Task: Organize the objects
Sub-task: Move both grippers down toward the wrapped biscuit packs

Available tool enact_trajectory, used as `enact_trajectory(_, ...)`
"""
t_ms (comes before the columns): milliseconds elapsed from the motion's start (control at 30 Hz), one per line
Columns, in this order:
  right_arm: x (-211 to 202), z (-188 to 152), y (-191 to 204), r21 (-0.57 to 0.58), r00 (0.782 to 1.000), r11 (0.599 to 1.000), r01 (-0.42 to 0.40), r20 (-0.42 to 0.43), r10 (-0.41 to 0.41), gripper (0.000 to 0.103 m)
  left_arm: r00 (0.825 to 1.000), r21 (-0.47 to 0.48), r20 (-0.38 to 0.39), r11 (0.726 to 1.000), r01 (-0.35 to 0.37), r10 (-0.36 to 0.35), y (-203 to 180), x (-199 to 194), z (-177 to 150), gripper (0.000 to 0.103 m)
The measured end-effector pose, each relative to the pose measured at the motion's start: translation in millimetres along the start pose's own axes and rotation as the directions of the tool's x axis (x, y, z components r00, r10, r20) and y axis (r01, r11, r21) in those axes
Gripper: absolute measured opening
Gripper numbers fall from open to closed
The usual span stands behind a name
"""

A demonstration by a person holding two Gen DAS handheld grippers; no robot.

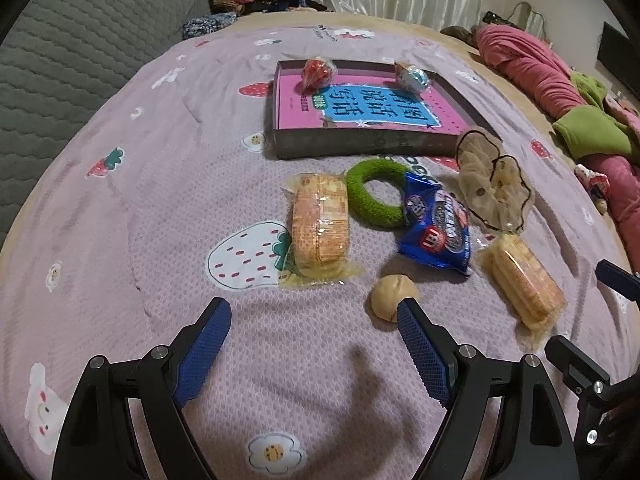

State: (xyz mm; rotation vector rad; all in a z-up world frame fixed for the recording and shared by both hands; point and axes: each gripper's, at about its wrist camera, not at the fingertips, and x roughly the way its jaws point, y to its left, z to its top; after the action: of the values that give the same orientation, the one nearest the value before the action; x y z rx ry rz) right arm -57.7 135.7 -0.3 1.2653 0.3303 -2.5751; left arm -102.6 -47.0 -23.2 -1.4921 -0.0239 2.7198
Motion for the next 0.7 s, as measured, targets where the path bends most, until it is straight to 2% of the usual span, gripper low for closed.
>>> enact_trajectory(700,44.0,3.5,-10.3,0.045,0.999,0.999,-0.012,-0.046,0.014,0.100,1.000,-0.011,-0.017,1.000,0.007,-0.007,3.2,47.8,33.1,0.086)
